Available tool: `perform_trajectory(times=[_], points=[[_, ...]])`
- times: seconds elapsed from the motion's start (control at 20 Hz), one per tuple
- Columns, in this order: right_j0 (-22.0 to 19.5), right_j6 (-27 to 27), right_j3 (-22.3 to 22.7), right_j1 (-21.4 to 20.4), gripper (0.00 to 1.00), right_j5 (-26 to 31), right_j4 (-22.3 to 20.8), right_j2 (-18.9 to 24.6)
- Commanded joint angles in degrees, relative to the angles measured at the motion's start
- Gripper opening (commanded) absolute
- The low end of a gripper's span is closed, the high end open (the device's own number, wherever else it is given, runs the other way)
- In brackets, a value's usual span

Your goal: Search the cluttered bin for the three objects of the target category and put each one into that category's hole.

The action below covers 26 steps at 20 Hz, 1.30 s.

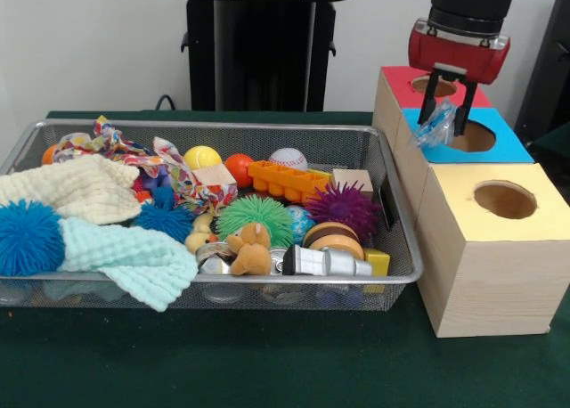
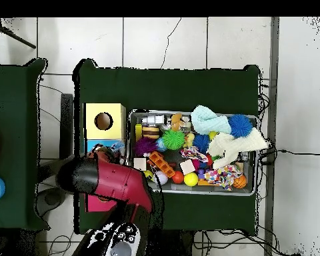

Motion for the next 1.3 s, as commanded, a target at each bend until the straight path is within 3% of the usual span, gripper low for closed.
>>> perform_trajectory(times=[0.05, 0.4, 0.55, 0.9, 1.05, 1.3], points=[[3.8, 19.4, 1.6, 6.7, 0.00, 2.6, 3.5, 3.0], [7.2, 21.0, -0.7, 6.8, 0.00, 9.8, 4.3, -1.8], [7.4, 20.4, -1.0, 6.9, 0.00, 10.3, 4.9, -2.2], [2.6, 15.4, 3.9, 7.7, 0.00, -1.2, 9.1, 5.9], [-3.2, 12.0, 7.7, 8.1, 0.00, -10.1, 9.6, 13.7], [-5.2, 13.0, 8.0, 10.1, 0.00, -14.4, 7.5, 15.6]])
